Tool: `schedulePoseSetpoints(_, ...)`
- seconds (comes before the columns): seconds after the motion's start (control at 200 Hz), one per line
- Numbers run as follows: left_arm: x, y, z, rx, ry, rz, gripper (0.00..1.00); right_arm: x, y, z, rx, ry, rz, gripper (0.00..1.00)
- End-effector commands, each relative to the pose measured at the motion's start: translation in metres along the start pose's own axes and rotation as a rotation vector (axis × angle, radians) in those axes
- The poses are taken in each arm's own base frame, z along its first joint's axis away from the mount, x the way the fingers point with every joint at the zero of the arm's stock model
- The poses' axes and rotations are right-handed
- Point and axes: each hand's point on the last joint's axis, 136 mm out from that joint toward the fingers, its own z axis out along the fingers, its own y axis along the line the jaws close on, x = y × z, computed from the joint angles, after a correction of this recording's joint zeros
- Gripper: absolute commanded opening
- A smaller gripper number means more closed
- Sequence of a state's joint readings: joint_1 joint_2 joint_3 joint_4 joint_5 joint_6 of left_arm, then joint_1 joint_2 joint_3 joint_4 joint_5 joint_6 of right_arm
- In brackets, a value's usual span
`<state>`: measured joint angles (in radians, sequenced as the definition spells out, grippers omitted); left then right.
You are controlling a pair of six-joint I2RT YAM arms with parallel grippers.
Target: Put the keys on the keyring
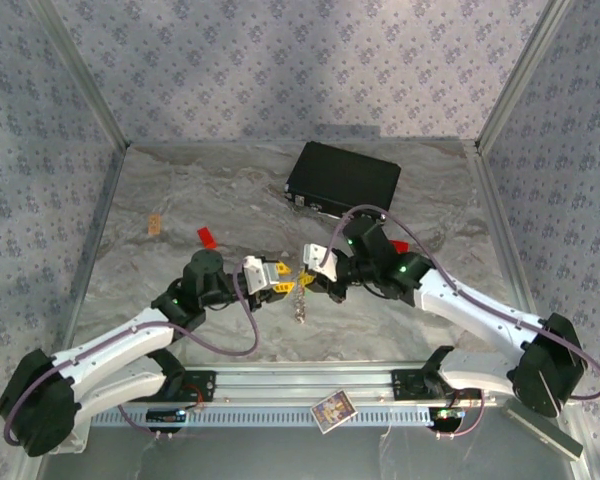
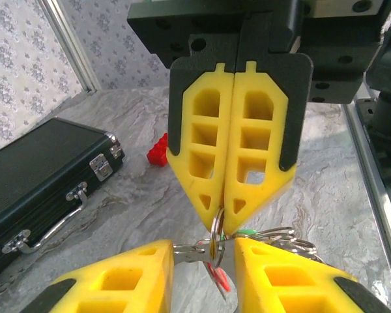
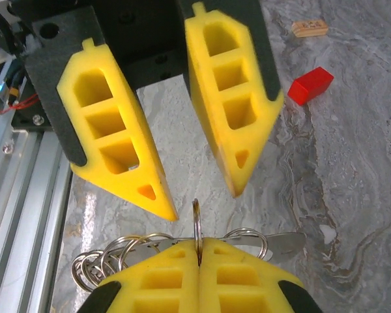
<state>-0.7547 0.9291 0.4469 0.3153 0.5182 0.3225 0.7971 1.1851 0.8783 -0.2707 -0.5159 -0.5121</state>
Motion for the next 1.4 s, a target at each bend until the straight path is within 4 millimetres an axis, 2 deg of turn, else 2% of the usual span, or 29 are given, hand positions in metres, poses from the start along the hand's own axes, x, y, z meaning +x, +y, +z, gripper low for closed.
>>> schedulePoseSetpoints(0.0, 0.000, -0.002, -0.003, 0.018, 0.063, 0.037, 0.30, 0.001, 0.000, -0.002, 0.005, 0.090, -0.059, 0.00)
schedulePoseSetpoints(0.345, -0.002, -0.007, 0.000, 0.067, 0.077, 0.042, 0.26, -0.016, 0.005, 0.004, -0.016, 0.110, -0.125, 0.00)
schedulePoseSetpoints(0.56, -0.006, -0.009, -0.001, 0.077, 0.061, 0.052, 0.06, -0.021, 0.008, 0.008, -0.020, 0.102, -0.141, 0.00)
schedulePoseSetpoints(0.65, -0.010, -0.010, -0.003, 0.076, 0.043, 0.056, 0.00, -0.021, 0.007, 0.004, -0.007, 0.077, -0.129, 0.11)
schedulePoseSetpoints(0.725, -0.010, -0.011, -0.005, 0.069, 0.021, 0.055, 0.00, -0.020, 0.006, -0.002, -0.002, 0.042, -0.102, 0.23)
schedulePoseSetpoints(0.844, -0.011, -0.011, -0.006, 0.048, -0.036, 0.039, 0.00, -0.018, 0.004, -0.010, -0.002, -0.041, -0.039, 0.30)
schedulePoseSetpoints(1.089, -0.013, -0.010, -0.006, 0.015, -0.158, -0.021, 0.00, -0.018, 0.000, -0.018, 0.018, -0.196, 0.024, 0.32)
schedulePoseSetpoints(1.394, -0.012, -0.008, -0.005, 0.000, -0.215, -0.061, 0.00, -0.008, -0.003, -0.021, 0.011, -0.241, 0.068, 0.32)
